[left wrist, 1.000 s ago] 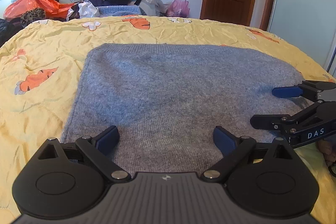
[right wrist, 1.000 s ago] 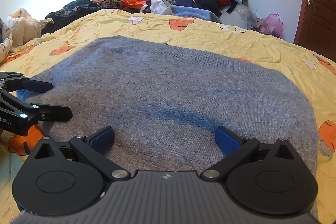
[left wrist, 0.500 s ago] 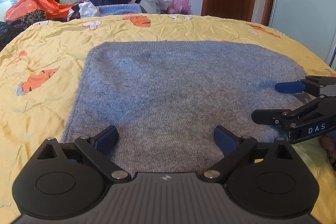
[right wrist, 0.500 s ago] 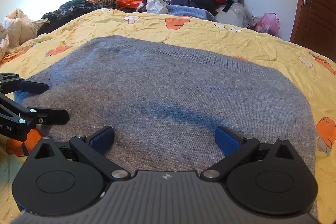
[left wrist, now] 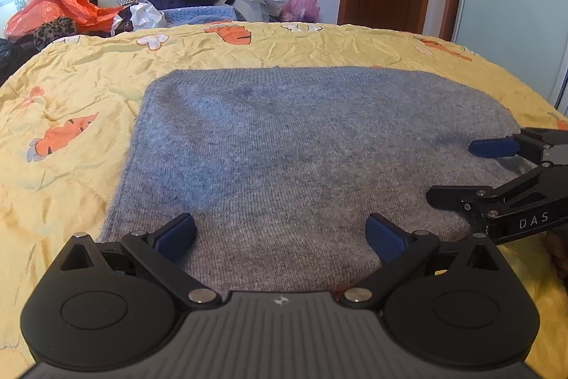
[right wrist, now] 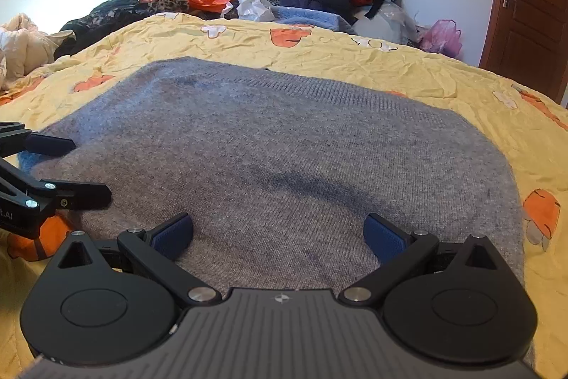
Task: Fold small clothes
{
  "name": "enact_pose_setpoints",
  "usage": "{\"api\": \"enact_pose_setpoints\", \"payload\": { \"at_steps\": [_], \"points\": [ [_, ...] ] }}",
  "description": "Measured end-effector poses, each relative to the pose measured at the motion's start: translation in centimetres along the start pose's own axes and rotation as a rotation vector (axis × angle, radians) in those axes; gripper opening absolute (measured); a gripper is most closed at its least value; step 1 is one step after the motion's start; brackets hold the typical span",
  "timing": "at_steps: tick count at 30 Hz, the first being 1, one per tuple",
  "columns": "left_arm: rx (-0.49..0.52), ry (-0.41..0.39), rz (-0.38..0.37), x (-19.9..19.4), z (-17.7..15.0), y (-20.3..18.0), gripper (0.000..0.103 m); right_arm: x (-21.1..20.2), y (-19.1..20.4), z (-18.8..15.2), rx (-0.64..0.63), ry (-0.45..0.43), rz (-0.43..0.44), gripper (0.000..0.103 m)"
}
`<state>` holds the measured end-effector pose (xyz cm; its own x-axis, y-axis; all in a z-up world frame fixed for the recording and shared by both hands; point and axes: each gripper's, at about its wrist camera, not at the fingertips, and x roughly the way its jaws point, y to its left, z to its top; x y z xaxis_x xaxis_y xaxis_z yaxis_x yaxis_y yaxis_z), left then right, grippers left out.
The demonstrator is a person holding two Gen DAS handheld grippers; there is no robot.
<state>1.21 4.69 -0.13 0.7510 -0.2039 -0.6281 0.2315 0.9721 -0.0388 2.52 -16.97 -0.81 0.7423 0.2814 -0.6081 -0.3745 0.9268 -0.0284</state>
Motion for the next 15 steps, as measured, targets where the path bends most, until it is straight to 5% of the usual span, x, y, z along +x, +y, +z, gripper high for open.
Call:
{"api": "enact_pose_setpoints", "payload": {
  "at_steps": [7, 10, 15],
  "points": [
    [-0.22, -0.171, -0.01, -3.1, -1.1, 3.3, 0.103, -0.1, -0.4, 0.1, 0.027, -0.01, 0.019, 0.103],
    [-0.413, -0.145, 0.054, -4.6, -1.9, 5.8, 0.103, 0.0, -0.1, 0.2, 0.013, -0.005, 0.009, 0.103],
    [-0.526, -0.077, 0.115, -5.8, -3.0, 7.5, 0.103, 0.0, -0.4, 0.2, 0.023, -0.008, 0.021, 0.103]
  ]
}}
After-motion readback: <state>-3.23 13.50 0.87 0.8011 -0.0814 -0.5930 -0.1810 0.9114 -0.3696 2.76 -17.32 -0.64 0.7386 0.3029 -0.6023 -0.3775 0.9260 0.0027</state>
